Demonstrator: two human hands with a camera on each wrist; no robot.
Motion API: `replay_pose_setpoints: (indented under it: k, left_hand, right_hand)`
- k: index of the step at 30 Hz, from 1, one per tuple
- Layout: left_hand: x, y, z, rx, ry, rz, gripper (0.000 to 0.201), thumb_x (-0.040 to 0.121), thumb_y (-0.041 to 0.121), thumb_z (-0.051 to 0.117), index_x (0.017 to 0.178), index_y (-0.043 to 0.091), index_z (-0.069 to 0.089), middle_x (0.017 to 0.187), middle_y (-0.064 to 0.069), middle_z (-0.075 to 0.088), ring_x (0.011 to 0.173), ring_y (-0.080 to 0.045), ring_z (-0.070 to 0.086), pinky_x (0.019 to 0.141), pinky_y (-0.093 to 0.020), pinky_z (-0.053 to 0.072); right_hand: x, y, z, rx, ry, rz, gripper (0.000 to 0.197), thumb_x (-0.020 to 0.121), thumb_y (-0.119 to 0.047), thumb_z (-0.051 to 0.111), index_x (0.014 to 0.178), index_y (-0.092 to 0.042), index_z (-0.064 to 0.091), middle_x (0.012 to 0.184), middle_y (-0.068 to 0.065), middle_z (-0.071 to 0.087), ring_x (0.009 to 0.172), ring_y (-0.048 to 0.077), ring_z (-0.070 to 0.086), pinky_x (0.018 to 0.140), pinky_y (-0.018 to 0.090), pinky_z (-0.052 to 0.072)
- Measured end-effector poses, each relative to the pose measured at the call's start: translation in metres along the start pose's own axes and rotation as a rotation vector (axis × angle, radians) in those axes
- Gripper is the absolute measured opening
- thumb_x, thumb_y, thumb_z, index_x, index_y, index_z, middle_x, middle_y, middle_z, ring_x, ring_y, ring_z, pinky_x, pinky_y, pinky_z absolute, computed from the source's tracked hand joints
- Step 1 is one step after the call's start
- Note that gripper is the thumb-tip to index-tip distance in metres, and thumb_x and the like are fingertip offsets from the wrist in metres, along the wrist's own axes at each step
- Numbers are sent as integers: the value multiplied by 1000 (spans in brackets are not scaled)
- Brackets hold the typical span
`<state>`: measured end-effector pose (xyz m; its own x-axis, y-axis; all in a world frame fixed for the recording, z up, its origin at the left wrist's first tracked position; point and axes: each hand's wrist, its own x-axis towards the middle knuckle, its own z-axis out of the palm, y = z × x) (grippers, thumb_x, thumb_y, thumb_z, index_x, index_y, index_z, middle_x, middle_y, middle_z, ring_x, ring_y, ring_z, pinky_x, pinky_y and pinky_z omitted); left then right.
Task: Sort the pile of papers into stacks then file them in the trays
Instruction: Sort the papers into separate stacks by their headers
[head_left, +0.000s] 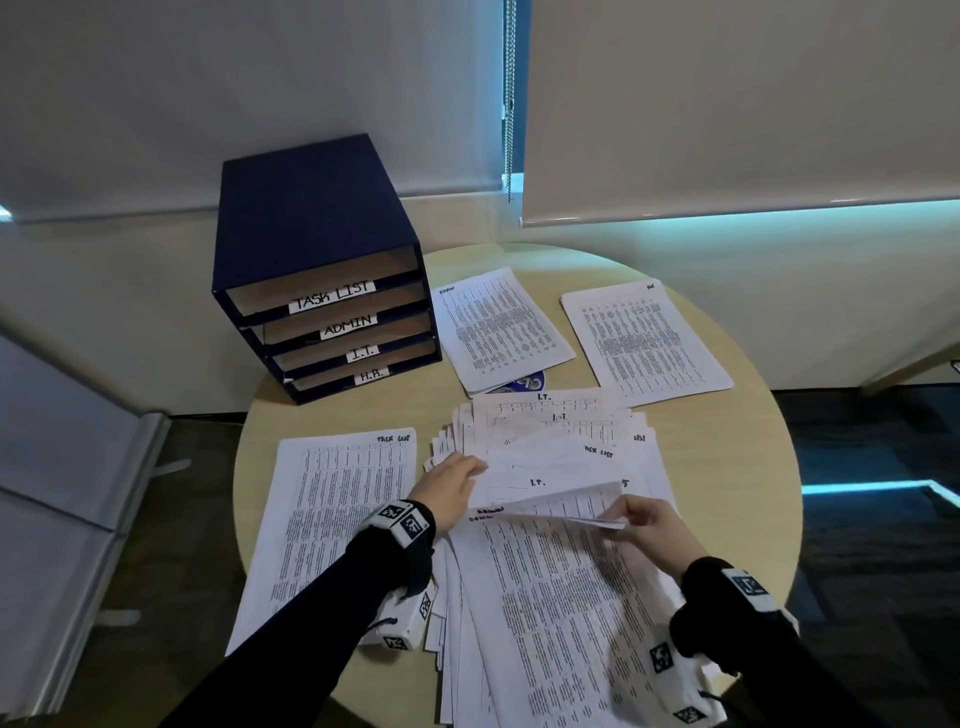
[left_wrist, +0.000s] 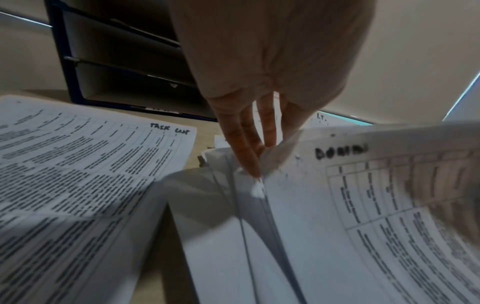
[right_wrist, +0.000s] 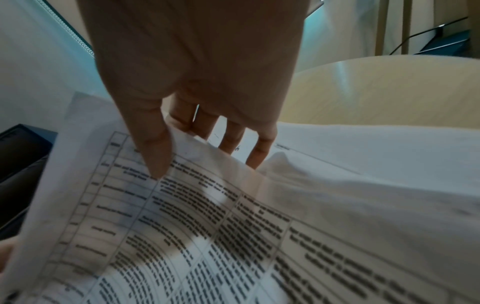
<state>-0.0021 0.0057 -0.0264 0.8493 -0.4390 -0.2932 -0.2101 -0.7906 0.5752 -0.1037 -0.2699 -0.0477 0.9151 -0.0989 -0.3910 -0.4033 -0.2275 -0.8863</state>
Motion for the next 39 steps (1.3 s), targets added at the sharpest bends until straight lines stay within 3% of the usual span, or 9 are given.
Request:
replay_pose_setpoints:
  k: [4, 8, 14, 16, 23, 30, 33, 37, 39]
  left_hand:
    - [8, 1, 6, 123, 2, -8, 30, 95, 21, 53, 125, 23, 53, 113, 7, 44, 99, -10, 52, 95, -27, 44]
    - [12, 6, 7, 180, 80, 2, 15, 97, 25, 49, 102, 21, 62, 102, 5, 49, 100, -15, 51, 90, -32, 46]
    - [32, 23, 14, 308, -102, 85, 31, 98, 27, 45, 127, 28, 55, 121, 3, 47, 116, -18, 42, 101, -37, 34]
    - [34, 32, 20, 308, -100, 152, 30, 97, 26, 48, 124, 30, 60, 122, 3, 49, 116, -20, 45, 102, -36, 33]
    - [30, 34, 40, 255, -184, 186, 24, 96, 36, 54, 115, 41, 67, 153, 2, 30, 138, -20, 24, 113, -41, 23]
    - [22, 30, 38, 330, -180, 251, 24, 97, 31, 52, 114, 31, 69, 120, 6, 46, 116, -19, 37, 97, -33, 36]
    - [15, 29, 42, 365, -248, 301, 32, 101, 18, 43, 127, 27, 58, 126, 8, 46, 112, -18, 39, 94, -33, 39]
    - [1, 30, 43, 483, -312, 360, 86, 86, -14, 39, 152, 34, 12, 153, 9, 24, 115, -18, 37, 98, -36, 37]
    - [-5, 32, 41, 390, -280, 317, 95, 86, -13, 40, 152, 36, -8, 157, 4, 18, 128, -22, 35, 108, -40, 31]
  right_hand:
    - [-14, 8, -3, 66, 30, 11, 19, 73, 14, 69, 69, -3, 63, 71, 2, 72, 67, 11, 64, 69, 24, 49]
    - [-19, 16, -12, 106, 108, 6, 22, 78, 8, 68, 66, -9, 60, 66, 2, 64, 67, 15, 58, 68, 25, 44]
    - [-23, 25, -21, 147, 240, 49, 15, 71, 2, 70, 76, 4, 56, 70, 8, 57, 69, 16, 51, 68, 30, 38]
    - [-27, 32, -24, 139, 255, 75, 28, 65, -9, 70, 81, 10, 57, 73, 10, 59, 70, 17, 53, 70, 32, 40]
    - [-35, 54, -31, 75, 301, 131, 21, 77, 1, 69, 85, 13, 55, 75, 13, 58, 74, 18, 52, 70, 33, 37]
    - [-33, 47, -26, 45, 269, 126, 17, 76, 1, 67, 78, 8, 51, 73, 11, 54, 73, 18, 50, 69, 31, 35]
    - [-29, 47, -25, 8, 271, 114, 20, 74, -4, 67, 86, 9, 57, 79, 19, 62, 75, 20, 53, 72, 33, 40]
    - [-25, 48, -22, -45, 287, 110, 13, 81, -2, 66, 93, 1, 64, 91, 16, 69, 84, 25, 61, 82, 39, 48]
    - [-25, 44, -19, -50, 294, 99, 9, 83, -4, 65, 87, 2, 61, 82, 18, 66, 76, 22, 57, 73, 36, 46]
